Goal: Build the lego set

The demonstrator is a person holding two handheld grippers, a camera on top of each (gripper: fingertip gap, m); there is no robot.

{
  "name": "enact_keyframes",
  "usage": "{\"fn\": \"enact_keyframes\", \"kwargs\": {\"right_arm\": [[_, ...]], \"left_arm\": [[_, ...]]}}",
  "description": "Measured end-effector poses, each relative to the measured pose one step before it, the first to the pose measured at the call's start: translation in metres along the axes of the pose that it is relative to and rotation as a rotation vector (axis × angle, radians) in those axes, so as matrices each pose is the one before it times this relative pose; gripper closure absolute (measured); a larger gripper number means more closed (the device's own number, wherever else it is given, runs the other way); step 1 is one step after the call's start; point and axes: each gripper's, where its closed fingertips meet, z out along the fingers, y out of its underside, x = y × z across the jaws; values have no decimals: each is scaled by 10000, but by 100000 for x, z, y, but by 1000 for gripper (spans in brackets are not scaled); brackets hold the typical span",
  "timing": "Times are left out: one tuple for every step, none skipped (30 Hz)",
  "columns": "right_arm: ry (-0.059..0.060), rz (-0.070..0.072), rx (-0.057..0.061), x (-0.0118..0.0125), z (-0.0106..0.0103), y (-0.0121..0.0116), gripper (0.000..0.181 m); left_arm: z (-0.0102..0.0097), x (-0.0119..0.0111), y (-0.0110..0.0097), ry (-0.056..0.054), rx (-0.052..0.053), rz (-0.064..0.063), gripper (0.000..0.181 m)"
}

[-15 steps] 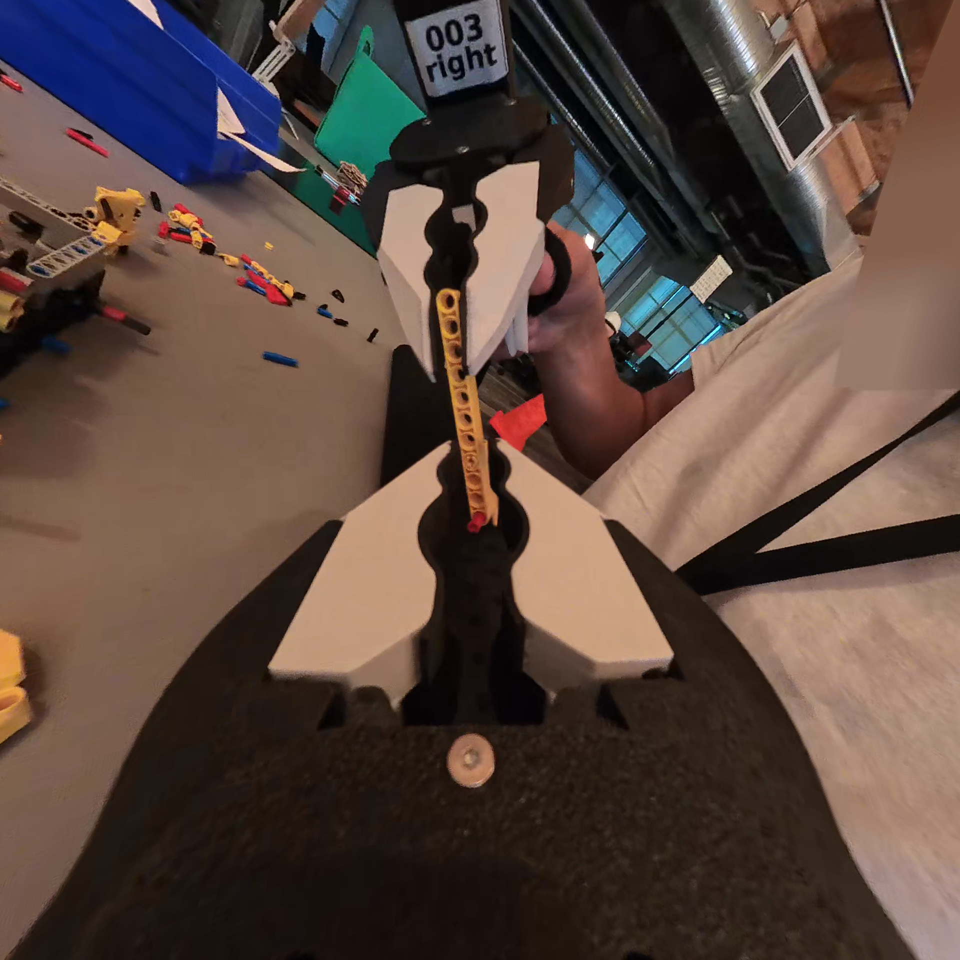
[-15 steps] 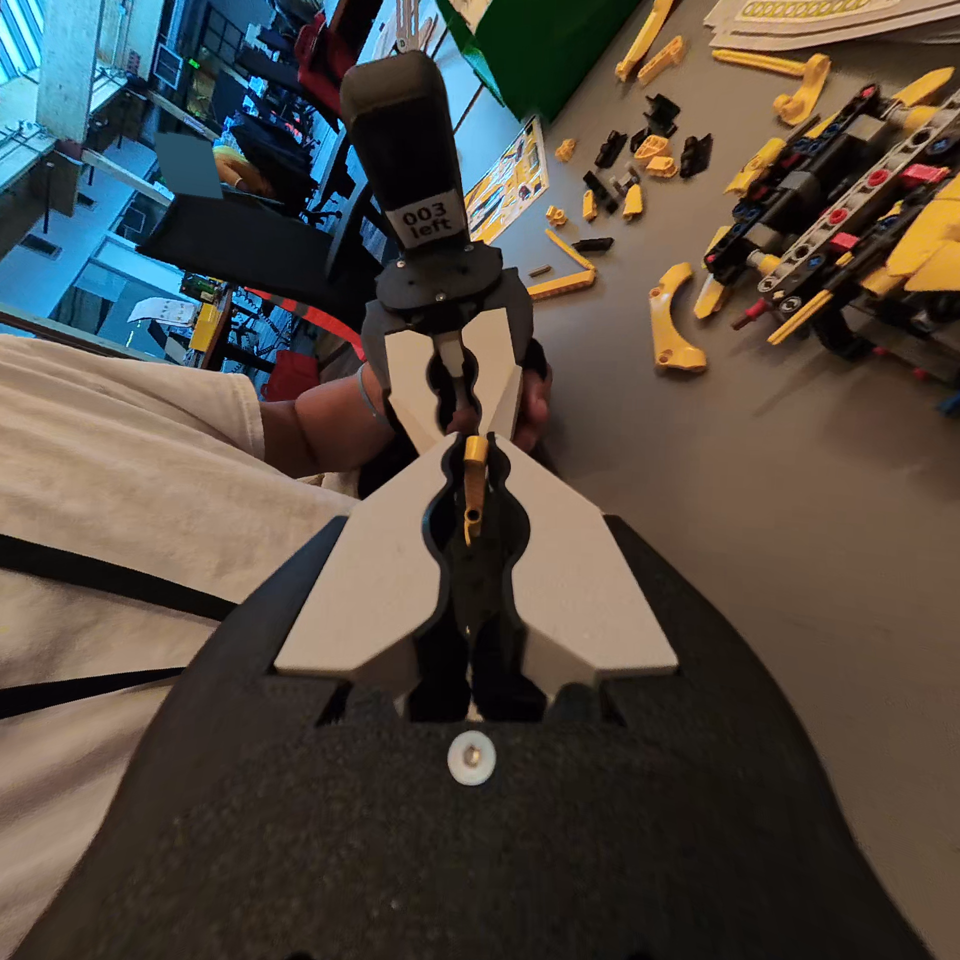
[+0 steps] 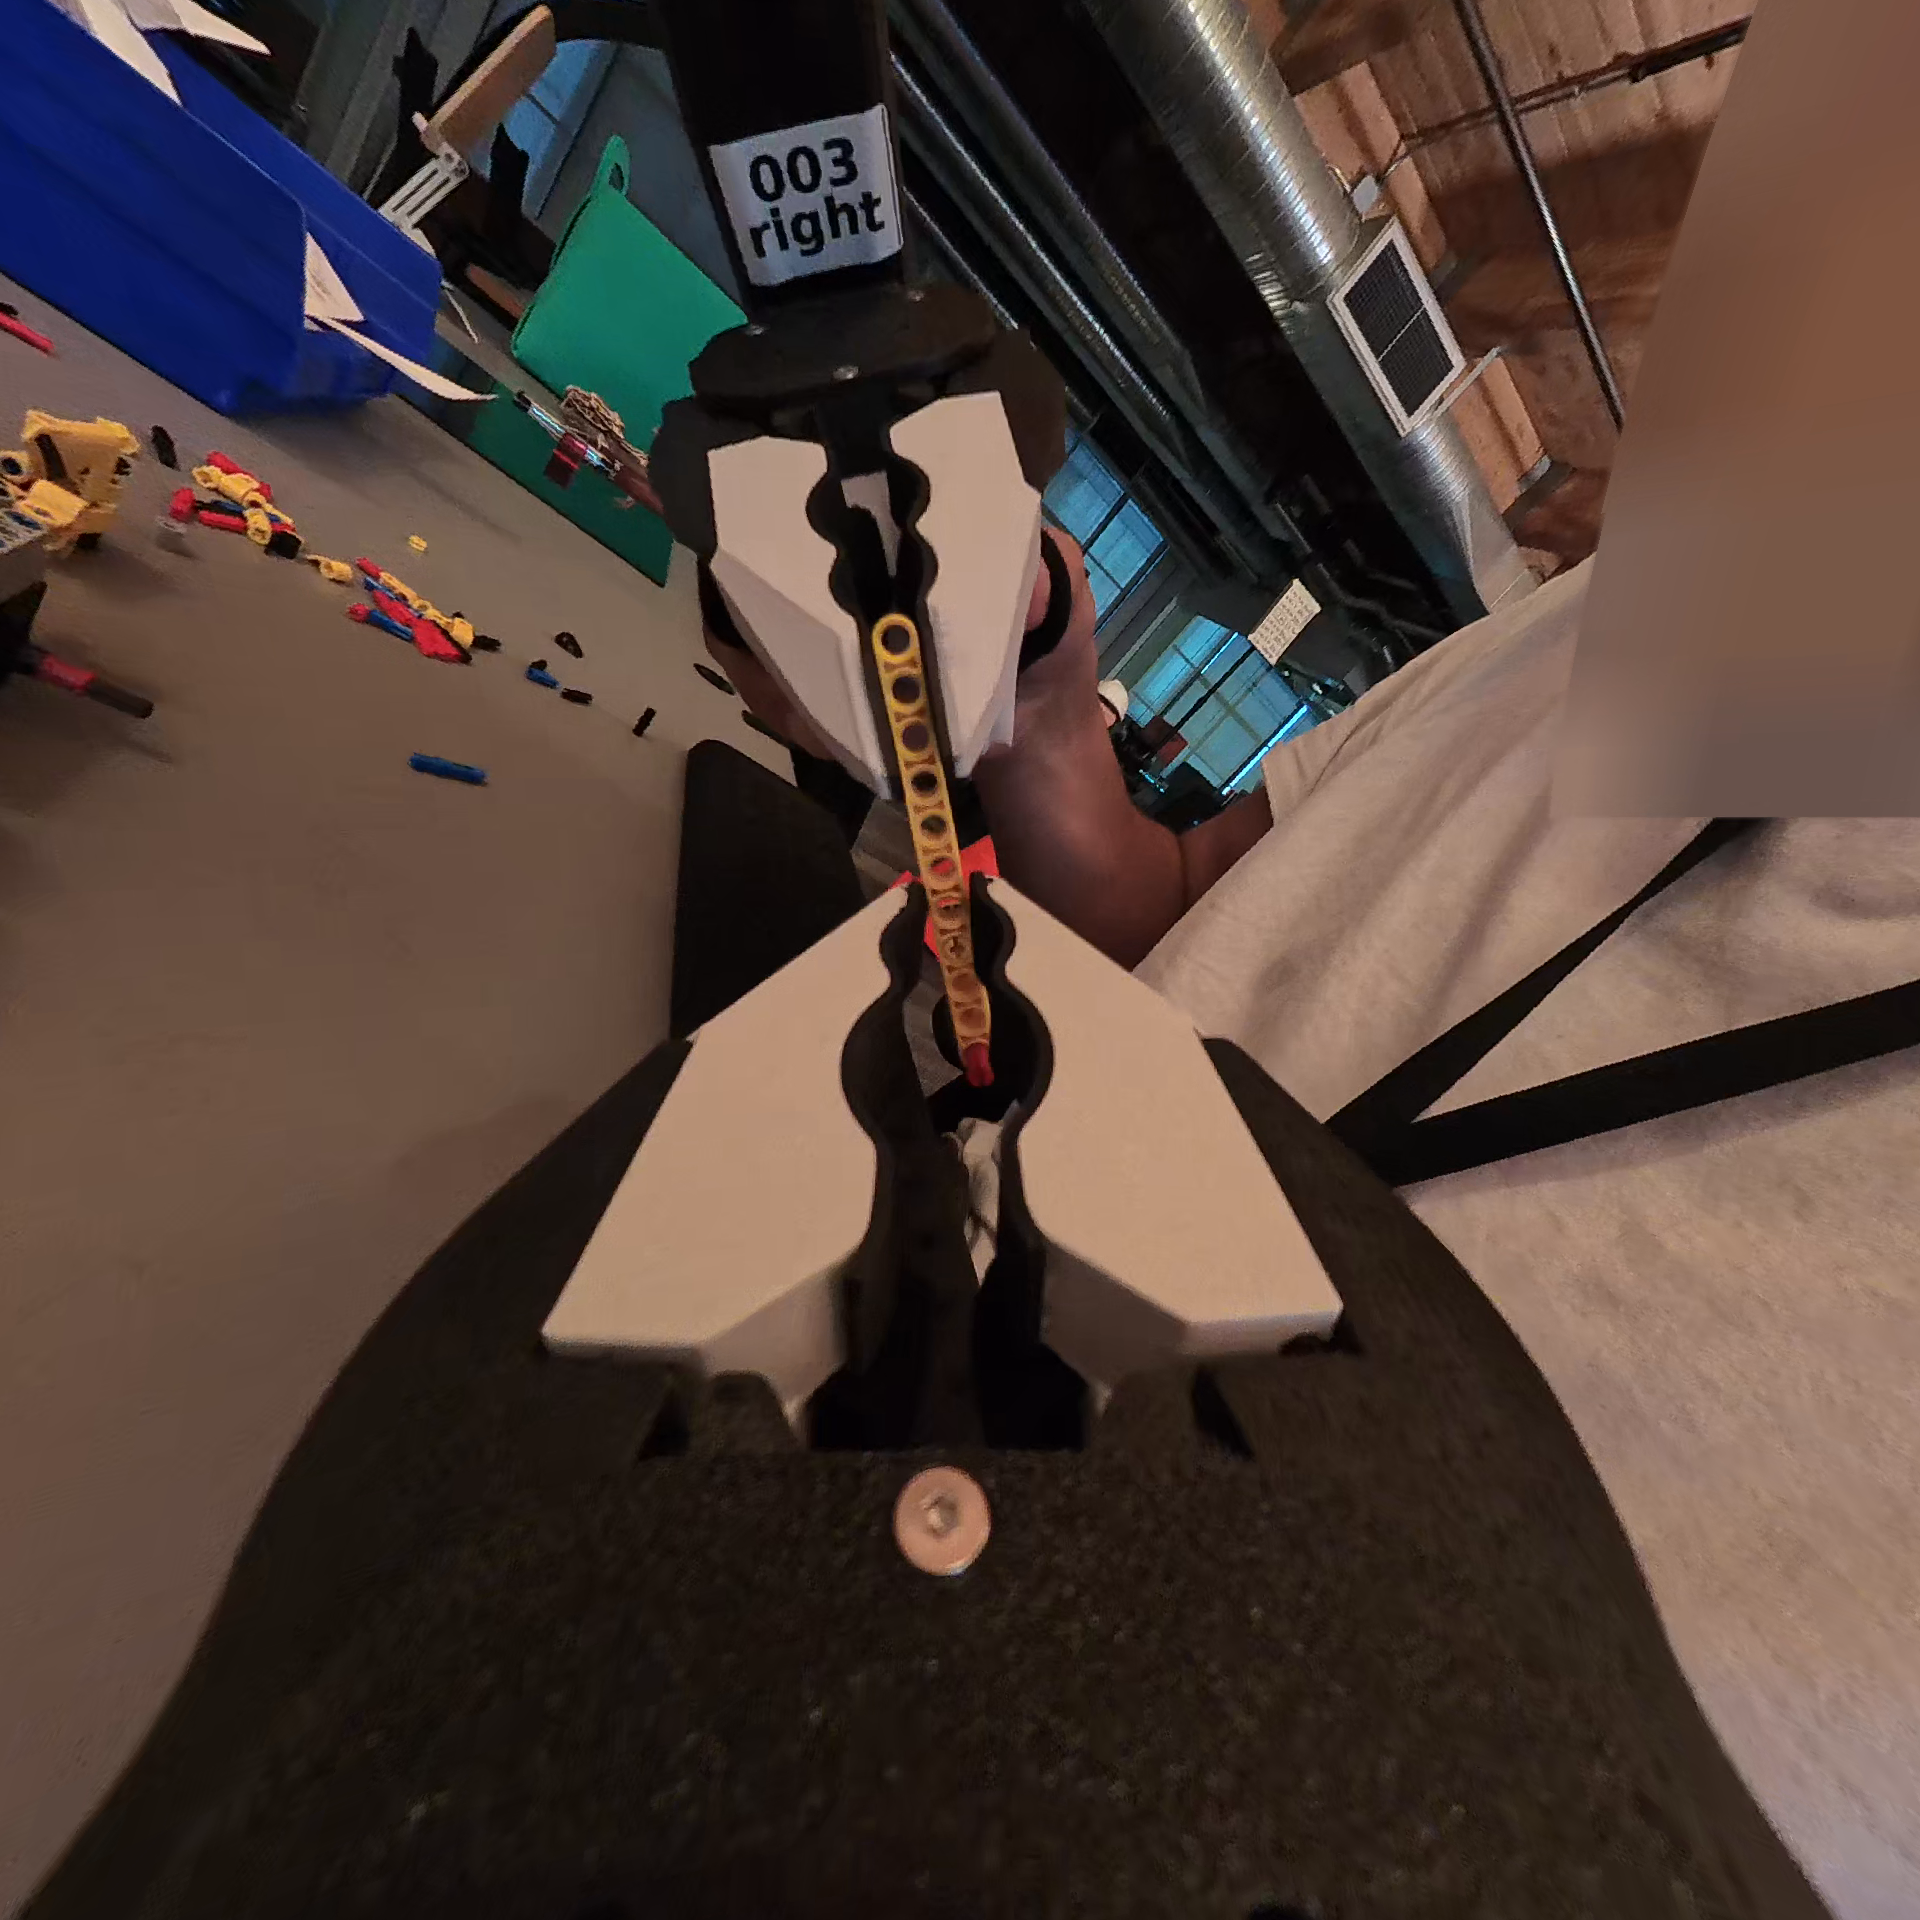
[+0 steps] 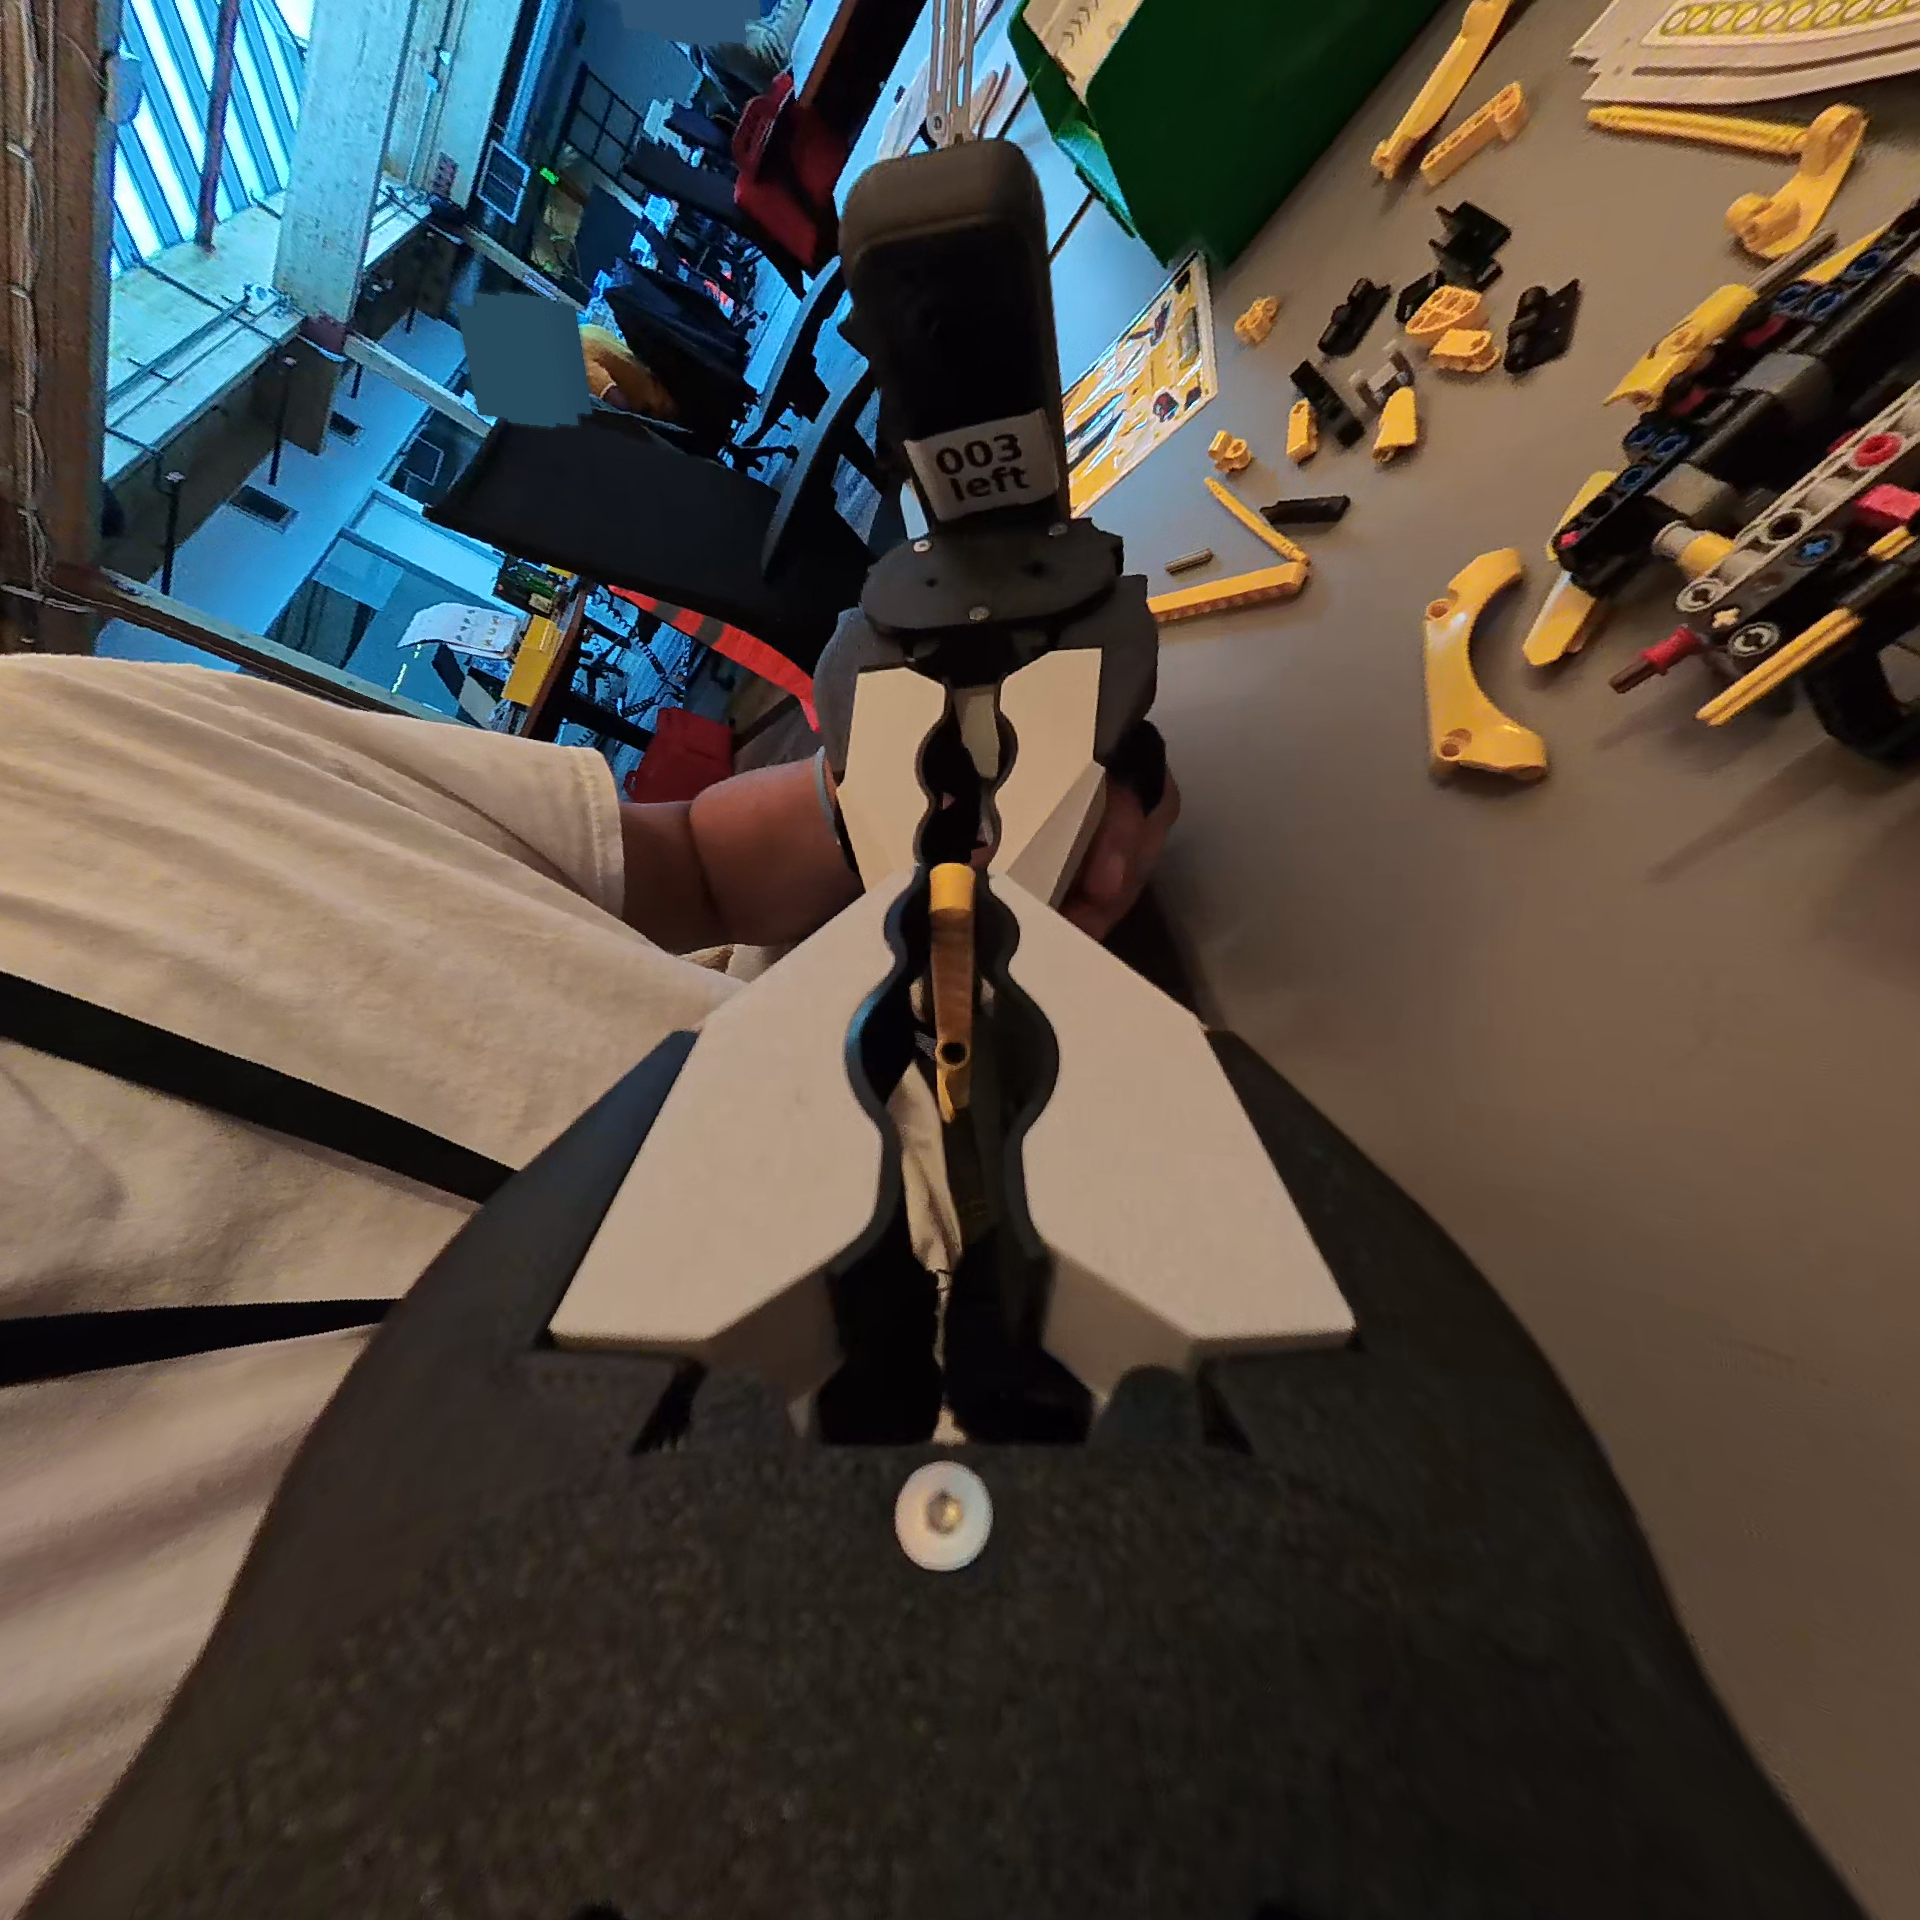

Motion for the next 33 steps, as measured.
{"fn": "enact_keyframes", "kwargs": {"right_arm": [[11, -15, -27, -9, 57, 11, 175], [48, -32, -14, 37, 41, -7, 175], [17, -16, 11, -5, 5, -48, 175], [-29, 12, 19, -55, 5, -49, 175], [-5, -7, 12, -27, 13, -39, 175], [41, -21, -4, 46, 15, -21, 175], [-13, -9, 12, -29, 15, -32, 175], [-63, -3, -10, -96, 27, 8, 175], [27, -20, 4, 37, 21, -13, 175], [87, -27, 24, 123, -33, -38, 175], [-4, -13, -36, 13, -3, 44, 175], [0, -1, 38, 12, 3, -39, 175], [52, -86, 67, 36, -17, -107, 175], [-12, -198, 86, -126, -45, -144, 175], [39, -293, 244, -102, -180, -400, 169], [212, -319, 324, 170, -453, -540, 156], [235, -394, 317, 240, -769, -479, 149], [239, -475, 384, 284, -1066, -454, 149], [312, -548, 442, 443, -1251, -357, 151], [545, -616, 462, 895, -1336, -157, 153], [679, -585, 430, 1194, -1305, 120, 152], [662, -545, 322, 1239, -1229, 345, 152], [761, -504, 156, 1414, -1065, 588, 151], [760, -507, 34, 1421, -826, 752, 148], [646, -524, -51, 1280, -589, 825, 145], [632, -528, -115, 1289, -415, 867, 144], [588, -225, -168, 1196, -315, 833, 143], [233, -14, -107, 732, -183, 623, 143], [47, 160, -61, 535, -106, 401, 142], [19, 256, -165, 544, -121, 399, 140], [-37, 232, -215, 471, -145, 308, 140], [26, 84, -140, 519, -168, 132, 140], [110, -84, -159, 551, -249, 111, 140]], "left_arm": [[8, 17, 60, -22, -28, 47, 174], [-22, -35, 20, -37, -1, 15, 174], [-29, 5, -31, 16, 23, -27, 174], [-40, 52, -26, 54, 21, -33, 174], [-4, 0, 13, 15, -3, -22, 174], [23, -27, 45, -7, -22, -9, 173], [32, 40, 59, 15, -37, 11, 174], [48, 45, 64, 29, -40, 7, 174], [31, -73, 13, -51, -16, -4, 174], [-1, -152, 4, -115, -7, 20, 174], [14, -29, 48, -75, -44, 82, 174], [-8, -66, -1, -116, -15, 118, 174], [-30, -60, -51, -56, 37, 34, 174], [-76, 20, -131, 76, 91, -79, 174], [-172, 42, -223, 90, 140, -63, 174], [-251, 94, -328, 87, 197, -5, 174], [-307, 101, -430, 67, 248, 11, 174], [-373, 50, -521, 22, 304, 17, 174], [-450, 26, -601, 4, 341, 5, 174], [-548, -89, -791, -53, 452, 14, 174], [-631, -211, -885, -101, 524, 62, 174], [-638, -174, -839, -39, 488, 74, 174], [-585, -60, -804, 40, 441, 31, 174], [-508, -19, -806, 70, 429, -18, 174], [-404, 53, -742, 151, 409, -100, 174], [-289, 88, -582, 240, 303, -254, 175], [-183, 10, -454, 232, 198, -380, 175], [-140, -92, -438, 159, 173, -314, 175], [-90, -74, -346, 138, 108, -188, 175], [-37, 45, -239, 148, 21, -139, 175], [-22, 1, -143, 73, -20, -72, 175], [-8, -131, 10, -36, -67, -8, 175], [23, -251, 130, -108, -107, -17, 175]]}}
